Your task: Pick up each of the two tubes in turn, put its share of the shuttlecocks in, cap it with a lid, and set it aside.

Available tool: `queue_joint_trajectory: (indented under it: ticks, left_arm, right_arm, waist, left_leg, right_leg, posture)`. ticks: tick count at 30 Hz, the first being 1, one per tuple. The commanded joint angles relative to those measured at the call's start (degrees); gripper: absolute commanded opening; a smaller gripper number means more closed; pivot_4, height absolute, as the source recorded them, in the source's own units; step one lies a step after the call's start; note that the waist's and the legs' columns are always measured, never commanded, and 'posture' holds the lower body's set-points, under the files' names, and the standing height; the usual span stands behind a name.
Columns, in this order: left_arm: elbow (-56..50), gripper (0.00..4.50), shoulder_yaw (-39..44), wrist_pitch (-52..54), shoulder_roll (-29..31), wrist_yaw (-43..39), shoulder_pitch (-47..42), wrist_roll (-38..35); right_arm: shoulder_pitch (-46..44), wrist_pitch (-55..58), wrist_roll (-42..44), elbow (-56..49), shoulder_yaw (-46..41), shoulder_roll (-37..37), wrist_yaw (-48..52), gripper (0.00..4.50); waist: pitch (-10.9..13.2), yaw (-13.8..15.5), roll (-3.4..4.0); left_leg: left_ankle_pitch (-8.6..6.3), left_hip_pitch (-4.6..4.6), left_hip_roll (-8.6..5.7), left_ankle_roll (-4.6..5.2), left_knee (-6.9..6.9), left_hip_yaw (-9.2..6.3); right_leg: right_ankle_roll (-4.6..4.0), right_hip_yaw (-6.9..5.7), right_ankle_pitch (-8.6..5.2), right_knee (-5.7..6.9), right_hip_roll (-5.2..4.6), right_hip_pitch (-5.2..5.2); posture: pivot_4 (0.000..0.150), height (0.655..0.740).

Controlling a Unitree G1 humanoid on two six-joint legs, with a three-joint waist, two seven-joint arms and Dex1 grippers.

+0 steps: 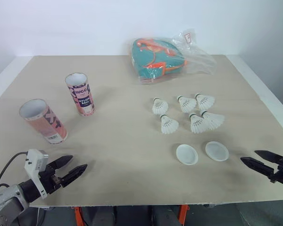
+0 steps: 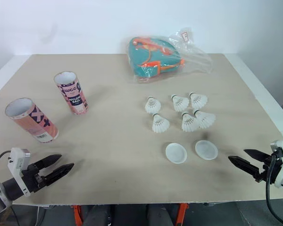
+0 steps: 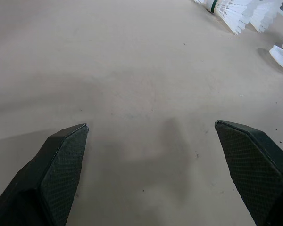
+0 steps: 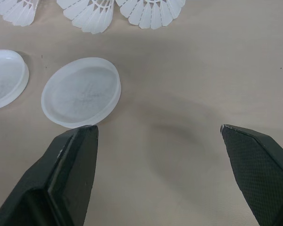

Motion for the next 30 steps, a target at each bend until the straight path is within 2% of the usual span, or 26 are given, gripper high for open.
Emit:
queue_joint_trajectory:
  ticks: [1, 8, 21, 30]
  left_arm:
    - [-1.74, 4.50, 0.74, 0.29, 0.38, 0.41, -0.90, -1.25]
    - [-1.84, 4.50, -0.15, 1.71, 0.61, 1.27, -3.09, -1.80]
    - [-4.29, 4.50, -1.76, 3.14, -0.60, 3.50, -1.69, -2.77]
    - [-7.66, 4.50, -4.52, 3.48, 0.77, 4.10, -1.99, -1.64]
  right_arm:
    - [0.21, -0.53, 0.29, -0.12, -1.27, -0.79, 0.60, 4.45]
    - [0.83, -0.49, 1.18, -1.21, -1.73, 0.03, 0.30, 4.45]
    - [1.19, 1.09, 3.85, -4.69, -2.41, 0.89, -0.87, 4.45]
    - [0.31, 4.97, 11.26, -21.68, -3.44, 2.21, -3.27, 4.45]
  waist:
    - [0.00, 0.00, 0.00]
    - [-0.01, 0.00, 0.01]
    - [-0.01, 0.01, 0.01]
    - [-0.03, 0.02, 0.04]
  left_leg:
    - [0.00, 0.00, 0.00, 0.00, 0.00, 0.00]
    - [0.00, 0.01, 0.00, 0.00, 0.01, -0.01]
    - [0.00, 0.02, 0.01, 0.00, 0.01, -0.01]
    - [0.00, 0.02, 0.02, 0.00, 0.01, 0.00]
  right_leg:
    - [0.00, 0.00, 0.00, 0.00, 0.00, 0.00]
    - [0.01, 0.01, 0.01, 0.00, 0.02, 0.02]
    - [0.02, 0.02, 0.02, 0.00, 0.04, 0.03]
    - [0.05, 0.06, 0.04, 0.01, 0.06, 0.04]
  posture:
    - [0.150, 0.7387]
    - [0.150, 0.7387]
    - [0.150, 0.7387]
    - [0.150, 0.7387]
